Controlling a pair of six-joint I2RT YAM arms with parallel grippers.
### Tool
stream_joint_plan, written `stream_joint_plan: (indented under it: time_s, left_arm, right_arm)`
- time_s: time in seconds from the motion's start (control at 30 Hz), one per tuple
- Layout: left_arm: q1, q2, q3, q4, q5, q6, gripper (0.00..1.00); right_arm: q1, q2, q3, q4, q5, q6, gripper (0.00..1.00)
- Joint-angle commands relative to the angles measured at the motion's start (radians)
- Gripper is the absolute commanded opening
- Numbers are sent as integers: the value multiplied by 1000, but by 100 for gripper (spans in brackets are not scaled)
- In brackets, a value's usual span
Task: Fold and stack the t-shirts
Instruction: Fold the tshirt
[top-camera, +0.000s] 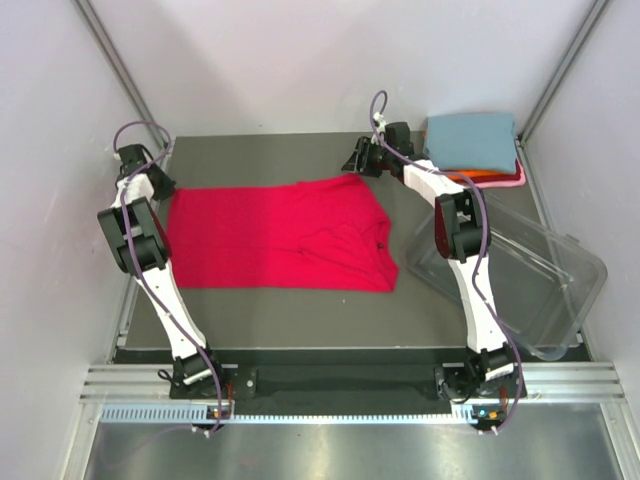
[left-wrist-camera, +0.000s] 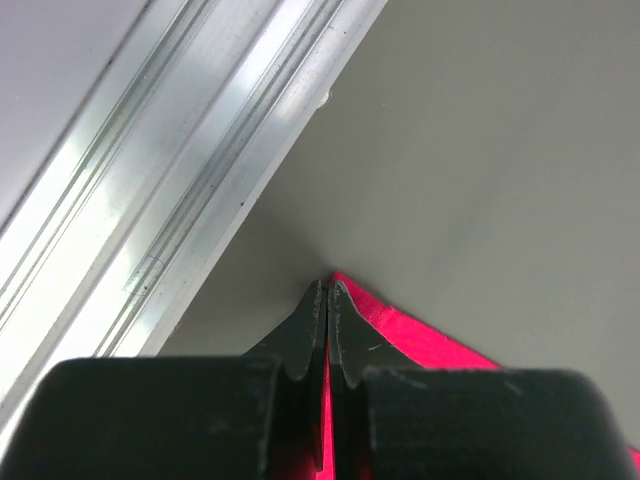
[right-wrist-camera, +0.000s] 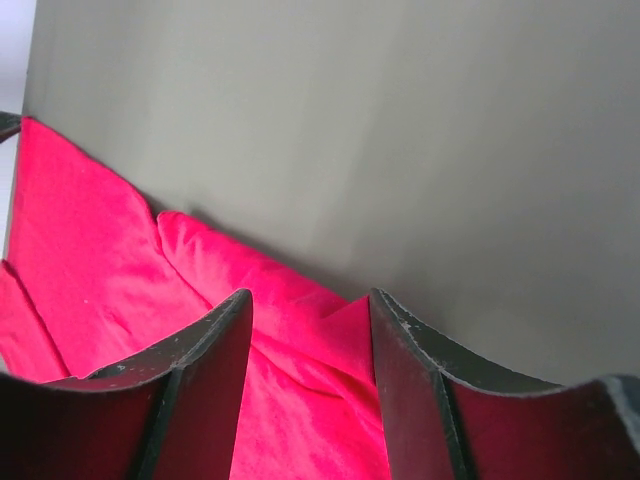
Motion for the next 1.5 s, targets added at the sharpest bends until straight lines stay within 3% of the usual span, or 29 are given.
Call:
stream_joint_plan:
  time_s: [0.0, 0.27, 0.83, 0.9, 0.97, 1.03, 1.13, 1.47]
  left_arm:
    - [-3, 5, 25, -22, 30, 9, 0]
    - [-5, -3, 23, -22, 63, 5, 0]
    - [-6, -15, 10, -12, 101, -9, 0]
    - [-5, -19, 5, -14, 103, -11, 0]
    - [-8, -26, -1, -14, 104, -12, 0]
    - [-6, -36, -3, -17, 104, -12, 0]
    - [-3, -58, -7, -25, 99, -9, 0]
    - [9, -150, -85, -19, 84, -5, 0]
  right_arm:
    - [-7, 14, 52, 52, -15, 21, 51]
    - [-7, 15, 51, -31, 52, -34, 52]
    - [-6, 47, 85, -28, 62, 15, 49]
    - [-6, 44, 82, -30, 63, 15, 42]
    - [-6, 32, 69, -16, 68, 12, 26]
    - [-7, 12, 51, 33, 62, 12, 20]
    - [-14, -14, 16, 99, 39, -1, 1]
    - [-11, -206, -145, 209, 35, -35, 0]
